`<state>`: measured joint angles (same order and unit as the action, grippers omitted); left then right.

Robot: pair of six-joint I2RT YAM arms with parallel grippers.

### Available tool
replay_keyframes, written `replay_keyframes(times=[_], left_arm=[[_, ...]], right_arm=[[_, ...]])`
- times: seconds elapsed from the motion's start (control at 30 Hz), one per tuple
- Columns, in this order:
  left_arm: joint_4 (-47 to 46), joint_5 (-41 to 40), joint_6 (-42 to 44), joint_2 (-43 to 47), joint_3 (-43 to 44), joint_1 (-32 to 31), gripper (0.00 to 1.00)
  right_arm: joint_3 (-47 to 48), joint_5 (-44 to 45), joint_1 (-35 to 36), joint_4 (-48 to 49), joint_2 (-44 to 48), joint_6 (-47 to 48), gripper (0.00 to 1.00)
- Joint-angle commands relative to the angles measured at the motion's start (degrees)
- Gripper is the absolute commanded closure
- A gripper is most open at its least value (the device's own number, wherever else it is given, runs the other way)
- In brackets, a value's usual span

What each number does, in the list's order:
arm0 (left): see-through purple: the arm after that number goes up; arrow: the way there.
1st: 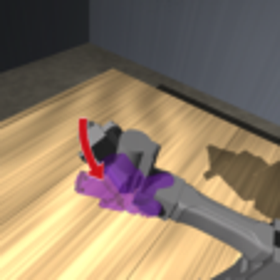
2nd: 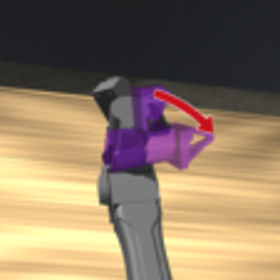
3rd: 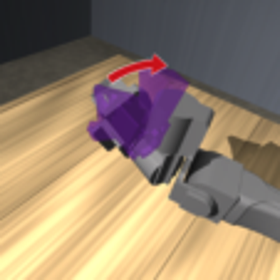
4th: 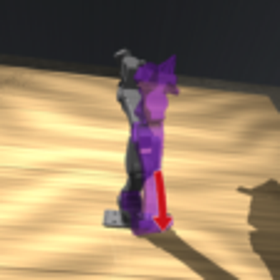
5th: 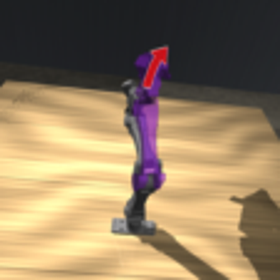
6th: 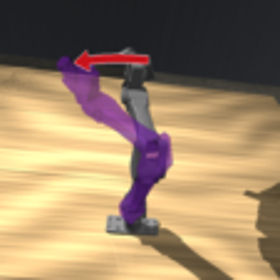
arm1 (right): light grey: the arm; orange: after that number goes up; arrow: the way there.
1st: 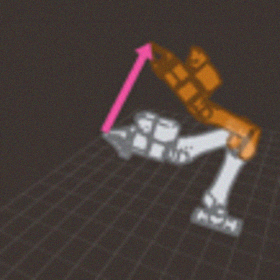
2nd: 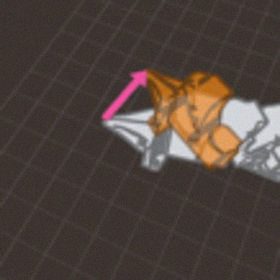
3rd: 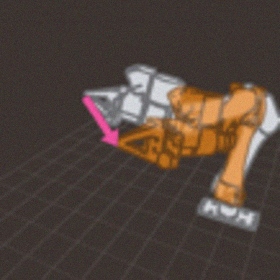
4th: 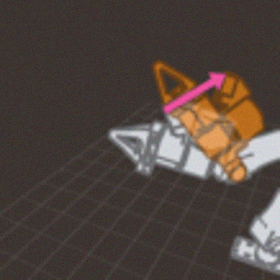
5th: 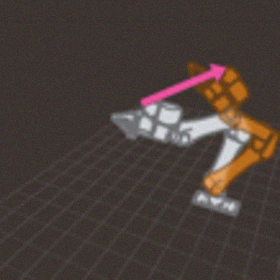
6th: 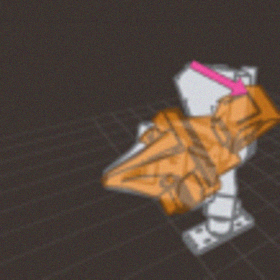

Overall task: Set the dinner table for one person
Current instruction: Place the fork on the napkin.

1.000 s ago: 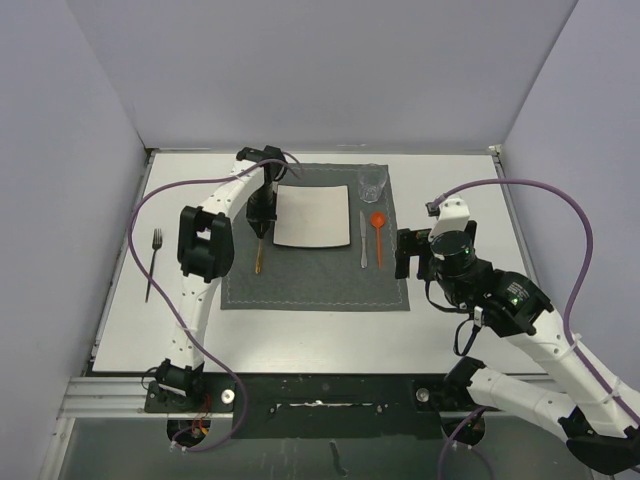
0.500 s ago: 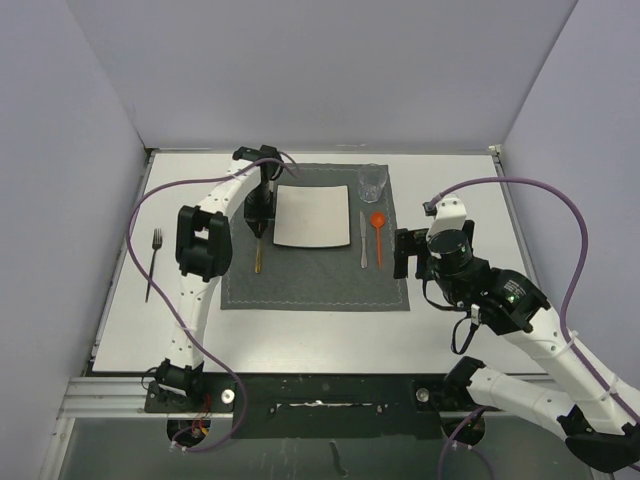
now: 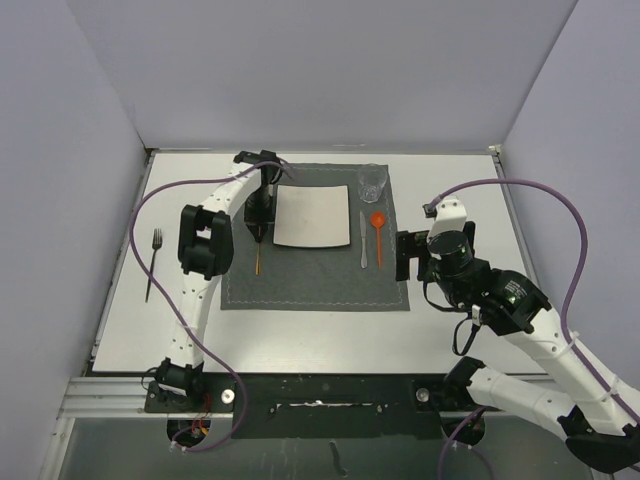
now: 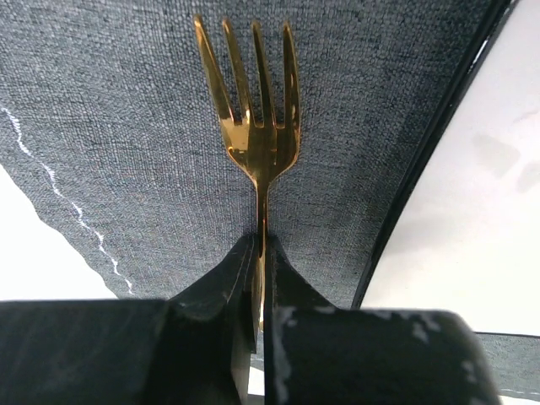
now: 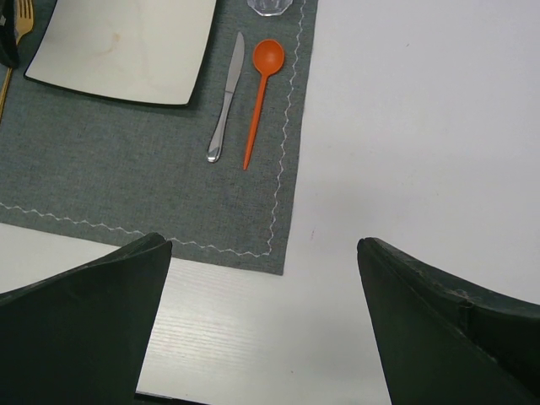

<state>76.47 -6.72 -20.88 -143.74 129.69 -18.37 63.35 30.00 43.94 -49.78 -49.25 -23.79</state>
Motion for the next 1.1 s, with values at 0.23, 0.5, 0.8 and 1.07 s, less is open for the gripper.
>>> replay_keyframes(times=[0.23,0.5,0.8,1.07], left_arm=[[-1.8,1.3,-1.3,-2.8,1.6,1.1,1.0],[-2.1,0.5,-1.4,-2.6,1.3,1.0,1.0],[-2.4,1.4,-1.2,-2.7,1.4,1.0,0.78],[-2.5,1.5,-1.1,-2.4,1.7,0.9,0.67]], right_arm=[[1.5,1.8,0.3,1.3,0.4,0.4,0.02],[1.7,1.8,0.3,1.1,0.4,0.4,0.02],[1.8,1.9,0.3,1.1,0.9,0.4,0.02],[2.1,2.0,0.3,1.3,0.6,0.8,0.02]])
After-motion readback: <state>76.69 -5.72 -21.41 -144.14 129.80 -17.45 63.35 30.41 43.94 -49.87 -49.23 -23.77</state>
